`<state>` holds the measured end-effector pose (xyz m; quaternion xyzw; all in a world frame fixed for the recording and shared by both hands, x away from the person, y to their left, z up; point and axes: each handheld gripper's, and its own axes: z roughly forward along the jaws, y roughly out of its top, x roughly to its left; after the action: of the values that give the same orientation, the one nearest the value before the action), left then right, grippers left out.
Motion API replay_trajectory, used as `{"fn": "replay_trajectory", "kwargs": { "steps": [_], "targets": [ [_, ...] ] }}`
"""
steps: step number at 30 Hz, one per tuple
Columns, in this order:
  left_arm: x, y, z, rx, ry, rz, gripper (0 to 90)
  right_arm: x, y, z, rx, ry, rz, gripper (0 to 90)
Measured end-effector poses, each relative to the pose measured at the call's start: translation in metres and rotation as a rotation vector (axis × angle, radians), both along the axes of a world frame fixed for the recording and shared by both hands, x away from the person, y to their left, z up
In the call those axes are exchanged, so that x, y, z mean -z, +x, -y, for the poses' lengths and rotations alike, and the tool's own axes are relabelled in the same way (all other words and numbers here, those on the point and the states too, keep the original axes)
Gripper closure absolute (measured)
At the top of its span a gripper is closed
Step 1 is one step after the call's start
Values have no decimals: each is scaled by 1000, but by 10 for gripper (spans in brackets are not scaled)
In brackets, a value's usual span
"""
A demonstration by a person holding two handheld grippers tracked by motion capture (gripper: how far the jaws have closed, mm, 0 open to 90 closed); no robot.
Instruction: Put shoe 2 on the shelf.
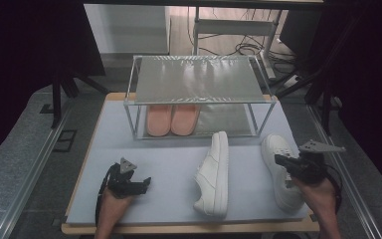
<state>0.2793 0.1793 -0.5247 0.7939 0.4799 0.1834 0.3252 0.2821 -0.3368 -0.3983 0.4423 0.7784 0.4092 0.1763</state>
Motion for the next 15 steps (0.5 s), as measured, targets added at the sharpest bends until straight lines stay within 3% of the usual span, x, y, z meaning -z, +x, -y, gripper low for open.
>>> {"fn": "replay_trajectory", "kwargs": {
  "steps": [15],
  "targets": [
    [0,0,0,-5,-6,2,128,13,8,-74,-187,13,-21,898]
  ]
}}
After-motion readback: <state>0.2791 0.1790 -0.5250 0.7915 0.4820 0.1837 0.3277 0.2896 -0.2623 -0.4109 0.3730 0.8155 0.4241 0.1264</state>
